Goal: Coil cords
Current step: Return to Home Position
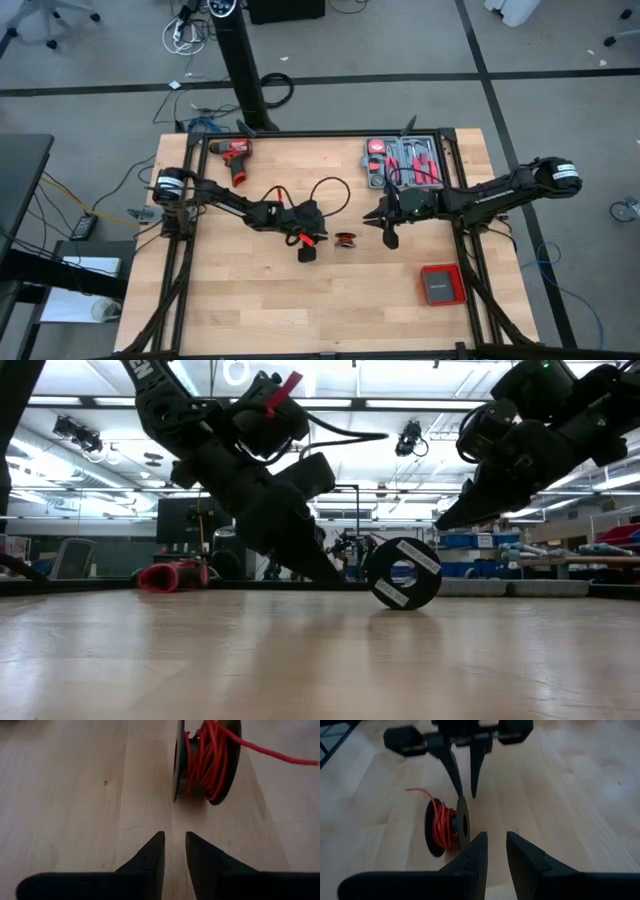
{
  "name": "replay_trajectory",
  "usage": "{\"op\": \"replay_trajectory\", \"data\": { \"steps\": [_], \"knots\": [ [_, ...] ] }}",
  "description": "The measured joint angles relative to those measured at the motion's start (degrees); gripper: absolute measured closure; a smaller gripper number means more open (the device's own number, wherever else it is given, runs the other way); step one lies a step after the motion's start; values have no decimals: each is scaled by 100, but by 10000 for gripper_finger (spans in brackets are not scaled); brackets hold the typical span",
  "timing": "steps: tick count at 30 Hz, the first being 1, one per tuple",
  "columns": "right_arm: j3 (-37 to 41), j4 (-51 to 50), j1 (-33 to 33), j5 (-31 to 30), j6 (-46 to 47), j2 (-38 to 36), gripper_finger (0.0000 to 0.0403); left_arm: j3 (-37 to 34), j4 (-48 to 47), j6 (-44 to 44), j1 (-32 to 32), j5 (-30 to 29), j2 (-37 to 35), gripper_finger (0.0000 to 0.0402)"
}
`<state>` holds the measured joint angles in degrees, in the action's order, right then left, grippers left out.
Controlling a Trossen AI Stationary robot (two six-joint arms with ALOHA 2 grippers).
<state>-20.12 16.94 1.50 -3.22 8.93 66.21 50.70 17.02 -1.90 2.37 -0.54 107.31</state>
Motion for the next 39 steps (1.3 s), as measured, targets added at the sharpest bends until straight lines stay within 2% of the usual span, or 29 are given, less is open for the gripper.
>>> {"op": "replay_trajectory", "data": {
  "steps": [5,9,17,20,28,39],
  "knots": [
    [13,-251,2,28,-80,-359,332,0,-656,193,-2,-2,-411,321],
    [337,172,64,28,-243,-1004,338,-196,-659,368,0,-24,-991,321],
    [1892,2011,90,44,-57,-2304,359,-1749,1390,310,-7,-208,-2339,321],
    [1924,1670,118,63,-245,-2585,364,-2326,1775,165,-11,-430,-2772,321],
    [1933,1369,136,180,-652,-2622,371,-3380,1987,-242,-11,-426,-3460,321],
    [1919,1404,131,140,-595,-2602,369,-4407,2165,-423,-11,-323,-3797,321]
  ]
}}
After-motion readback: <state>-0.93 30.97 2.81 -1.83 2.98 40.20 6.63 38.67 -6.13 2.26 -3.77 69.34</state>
